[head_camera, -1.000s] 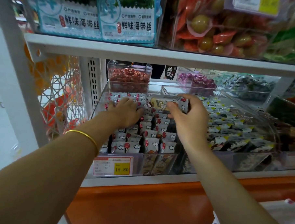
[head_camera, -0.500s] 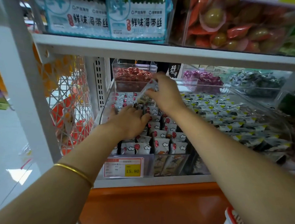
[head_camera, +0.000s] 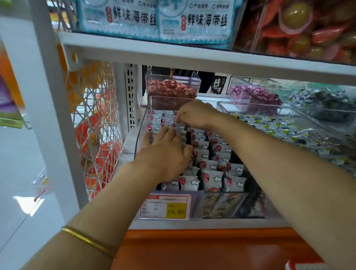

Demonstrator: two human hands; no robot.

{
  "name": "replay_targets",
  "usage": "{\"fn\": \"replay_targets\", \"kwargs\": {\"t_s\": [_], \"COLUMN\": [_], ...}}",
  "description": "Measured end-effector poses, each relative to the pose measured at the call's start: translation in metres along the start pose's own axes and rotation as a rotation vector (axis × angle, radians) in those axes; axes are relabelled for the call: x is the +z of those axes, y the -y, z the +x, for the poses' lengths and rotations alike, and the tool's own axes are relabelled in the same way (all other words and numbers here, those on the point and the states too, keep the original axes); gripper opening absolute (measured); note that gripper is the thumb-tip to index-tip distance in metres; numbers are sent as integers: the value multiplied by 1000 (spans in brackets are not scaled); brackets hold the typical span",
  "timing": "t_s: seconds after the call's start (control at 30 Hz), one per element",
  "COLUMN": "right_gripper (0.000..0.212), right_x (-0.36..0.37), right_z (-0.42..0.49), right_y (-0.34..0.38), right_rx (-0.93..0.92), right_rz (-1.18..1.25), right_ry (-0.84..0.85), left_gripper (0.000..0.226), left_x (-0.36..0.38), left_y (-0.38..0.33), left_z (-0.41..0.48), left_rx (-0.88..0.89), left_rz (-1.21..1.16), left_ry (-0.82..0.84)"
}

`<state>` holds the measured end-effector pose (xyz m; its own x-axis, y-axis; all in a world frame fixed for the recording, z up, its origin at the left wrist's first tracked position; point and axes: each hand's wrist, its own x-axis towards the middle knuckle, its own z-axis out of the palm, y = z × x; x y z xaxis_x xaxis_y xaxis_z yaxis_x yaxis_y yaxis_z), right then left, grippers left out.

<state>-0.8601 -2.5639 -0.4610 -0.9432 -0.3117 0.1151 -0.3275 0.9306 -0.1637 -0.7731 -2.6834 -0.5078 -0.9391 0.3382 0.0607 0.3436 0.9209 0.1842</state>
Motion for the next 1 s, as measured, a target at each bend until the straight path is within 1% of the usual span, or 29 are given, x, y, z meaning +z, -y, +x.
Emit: {"fn": "replay_targets", "kwargs": {"t_s": [0.07,0.13,0.2,0.3,0.4,0.47,0.63,0.77,0.9,1.0], "right_gripper": [30,30,27,19,21,21,18,11,4,8], "right_x": [-5,-5,-1,8,18,18,8,8,12,3], "right_z": [4,11,18,29,32,32,29,26,19,11], "right_y": [-3,-6,-7,-6,-1,1,4,1,3,1], "right_rx": [24,53,67,68,68,60,93,106,100,92], "right_rz": [99,80,33,-104,-281,-314,-186,-144,-62,21], "right_ry": [-82,-172,-213,-192,-170,-181,-147,-228,-204,-326], "left_gripper": [58,59,59,59,59,58,56,55,50,40], "left_x": [0,-1,-1,-2,-3,-3,-4,-5,-9,-14], "left_y": [0,0,-1,-1,-1,-1,-1,-2,-2,-4], "left_z": [0,0,-1,0,1,1,0,-1,-3,-6], "left_rx": [-7,-12,-17,-26,-34,-31,-23,-24,-19,-33], "left_rz": [-15,-29,-50,-88,-115,-115,-129,-126,-145,-194], "left_ry": [8,6,6,3,-2,-4,-11,-14,-46,-83]}}
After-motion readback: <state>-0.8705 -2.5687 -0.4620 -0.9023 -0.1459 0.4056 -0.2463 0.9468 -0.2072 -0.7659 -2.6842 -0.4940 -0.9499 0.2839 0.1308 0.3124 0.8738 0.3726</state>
